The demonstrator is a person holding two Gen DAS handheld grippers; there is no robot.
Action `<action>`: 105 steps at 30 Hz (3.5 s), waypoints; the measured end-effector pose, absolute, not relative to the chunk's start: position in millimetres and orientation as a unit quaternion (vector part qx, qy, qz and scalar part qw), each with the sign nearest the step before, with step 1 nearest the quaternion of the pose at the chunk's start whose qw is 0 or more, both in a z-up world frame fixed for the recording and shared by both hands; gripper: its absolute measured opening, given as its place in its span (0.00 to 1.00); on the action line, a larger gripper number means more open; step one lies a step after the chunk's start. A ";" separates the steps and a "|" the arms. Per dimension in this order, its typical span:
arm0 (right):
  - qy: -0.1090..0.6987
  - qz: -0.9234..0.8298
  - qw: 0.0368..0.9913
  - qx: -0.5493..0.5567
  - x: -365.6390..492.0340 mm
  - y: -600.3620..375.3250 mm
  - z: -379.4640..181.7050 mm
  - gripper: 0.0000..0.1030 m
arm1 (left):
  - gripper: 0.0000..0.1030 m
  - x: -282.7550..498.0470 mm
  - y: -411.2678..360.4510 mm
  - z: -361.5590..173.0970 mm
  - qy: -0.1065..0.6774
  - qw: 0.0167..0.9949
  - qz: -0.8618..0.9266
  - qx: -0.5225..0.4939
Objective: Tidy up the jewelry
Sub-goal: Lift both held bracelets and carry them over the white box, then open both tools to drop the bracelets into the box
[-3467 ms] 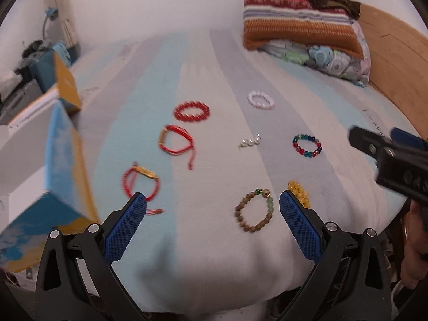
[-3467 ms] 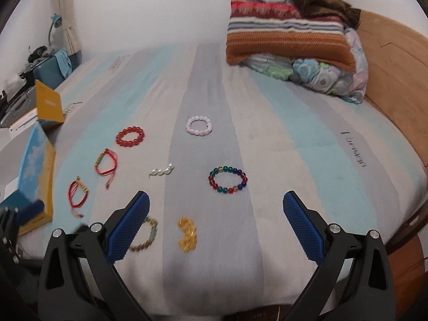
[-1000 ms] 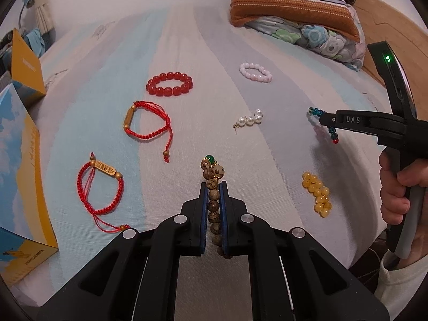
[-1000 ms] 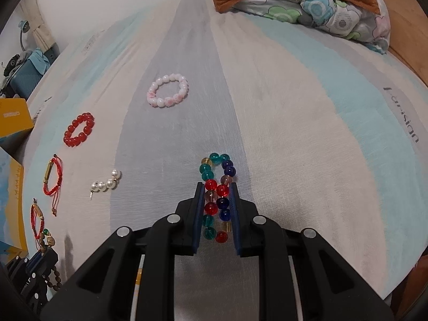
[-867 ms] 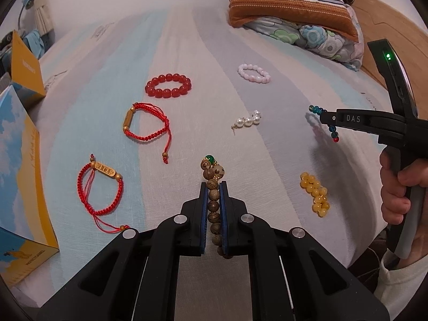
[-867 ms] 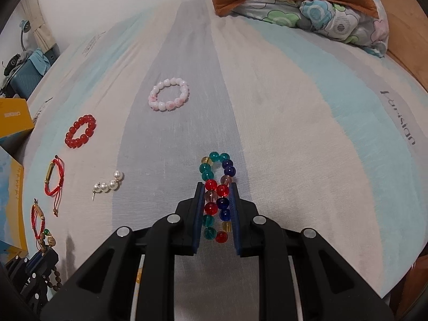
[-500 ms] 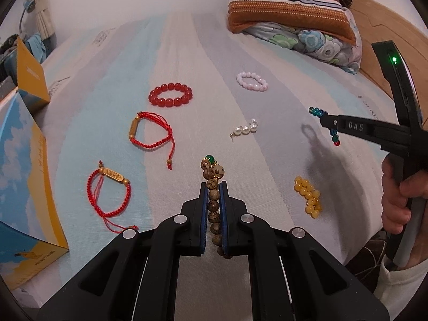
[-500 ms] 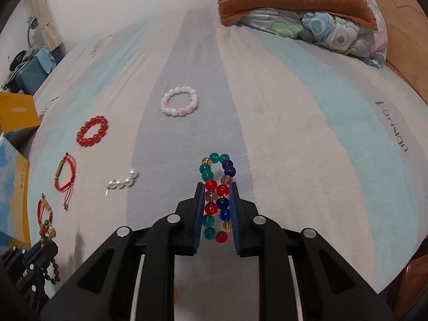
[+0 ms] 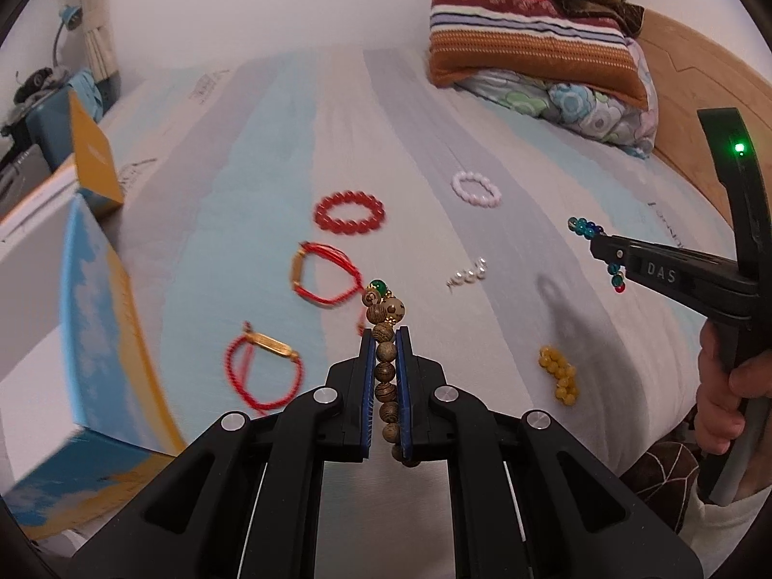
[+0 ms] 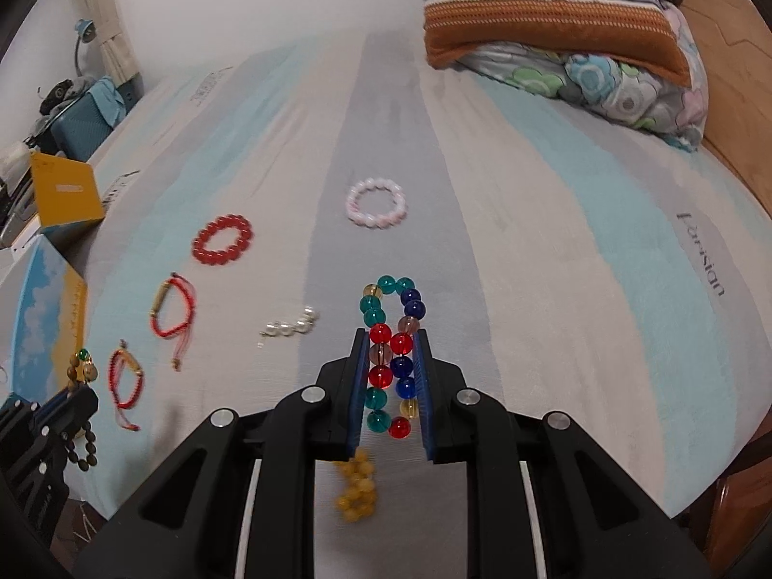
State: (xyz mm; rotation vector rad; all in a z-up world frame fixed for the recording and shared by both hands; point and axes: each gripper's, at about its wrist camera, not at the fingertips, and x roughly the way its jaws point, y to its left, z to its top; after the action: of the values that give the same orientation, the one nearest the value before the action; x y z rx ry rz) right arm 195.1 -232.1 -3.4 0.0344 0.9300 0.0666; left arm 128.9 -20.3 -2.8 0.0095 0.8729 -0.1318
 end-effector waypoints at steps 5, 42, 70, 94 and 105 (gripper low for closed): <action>0.441 0.045 0.896 0.010 189.9 -212.1 13.7 0.17 | 0.07 123.2 0.0 16.9 0.412 0.910 -0.047 -0.002; 0.392 0.259 0.878 -0.095 133.5 107.9 72.3 0.17 | 0.07 40.4 246.7 60.6 0.389 0.906 0.145 -0.080; 0.449 0.280 0.837 -0.138 120.9 182.5 2.6 0.17 | 0.08 26.9 305.7 4.6 0.433 0.875 0.184 -0.115; 0.374 0.251 0.887 -0.099 107.1 121.8 55.7 0.90 | 0.93 8.6 277.4 38.0 0.372 0.898 0.218 -0.093; 0.327 0.187 0.924 -0.066 101.2 -3.5 84.8 0.93 | 0.95 29.2 194.8 58.0 0.344 0.925 0.141 -0.082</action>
State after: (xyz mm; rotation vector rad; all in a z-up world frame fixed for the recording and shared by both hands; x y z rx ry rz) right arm 101.2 -3.5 84.8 -0.1352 0.6705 0.3838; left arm 29.2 194.8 58.0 -0.1673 0.7062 0.2883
